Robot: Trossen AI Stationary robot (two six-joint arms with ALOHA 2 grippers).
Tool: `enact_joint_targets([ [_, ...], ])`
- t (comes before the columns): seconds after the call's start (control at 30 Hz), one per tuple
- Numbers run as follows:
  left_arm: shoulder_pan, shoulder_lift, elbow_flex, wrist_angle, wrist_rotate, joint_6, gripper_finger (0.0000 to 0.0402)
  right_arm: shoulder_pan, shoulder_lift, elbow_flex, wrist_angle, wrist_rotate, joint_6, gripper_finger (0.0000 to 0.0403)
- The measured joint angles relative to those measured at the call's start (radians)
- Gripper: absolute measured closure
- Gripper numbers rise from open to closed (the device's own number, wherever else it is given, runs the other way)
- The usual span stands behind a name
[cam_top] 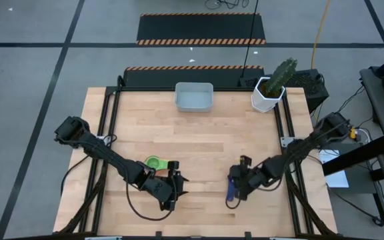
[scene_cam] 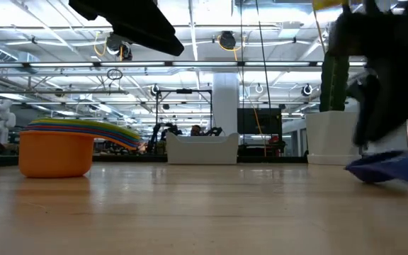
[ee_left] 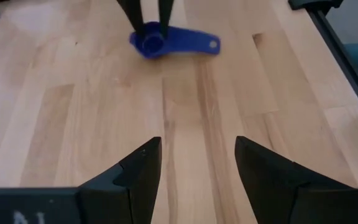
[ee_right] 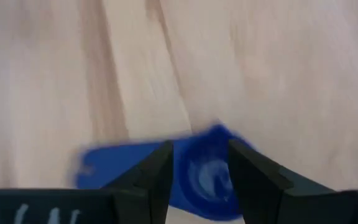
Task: Nest measuring cups in basket
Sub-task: Stack the dark blue measuring cup into the green measuring cup
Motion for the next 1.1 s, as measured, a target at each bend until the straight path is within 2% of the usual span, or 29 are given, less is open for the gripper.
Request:
enact_joint_targets([
  [0.13,0.001,0.0,0.0,-0.001,0.0,0.007,0.0195,-0.021,-0.057,0.049,-0.107,-0.009,-0.016,0.0259],
  [0.23,0.001,0.0,0.0,-0.008,0.0,0.006,0.0195,-0.014,-0.082,0.078,-0.151,0.003,0.056,0.0259],
  [0.57,-0.014,0.0,0.0,-0.07,0.0,0.001,0.0195,0.148,-0.077,0.078,-0.074,0.016,0.529,0.0259],
  [0.67,-0.014,0.0,0.0,-0.07,0.0,0.001,0.0195,0.191,-0.068,0.078,-0.07,0.051,0.668,0.0259],
  [0.87,-0.014,0.0,0.0,-0.068,0.0,-0.004,0.0195,0.213,0.013,0.077,-0.076,0.065,0.753,0.0259],
  [1.1,-0.003,0.0,0.0,-0.066,0.0,0.004,0.0195,0.207,0.076,0.075,-0.064,0.064,0.76,0.0258],
])
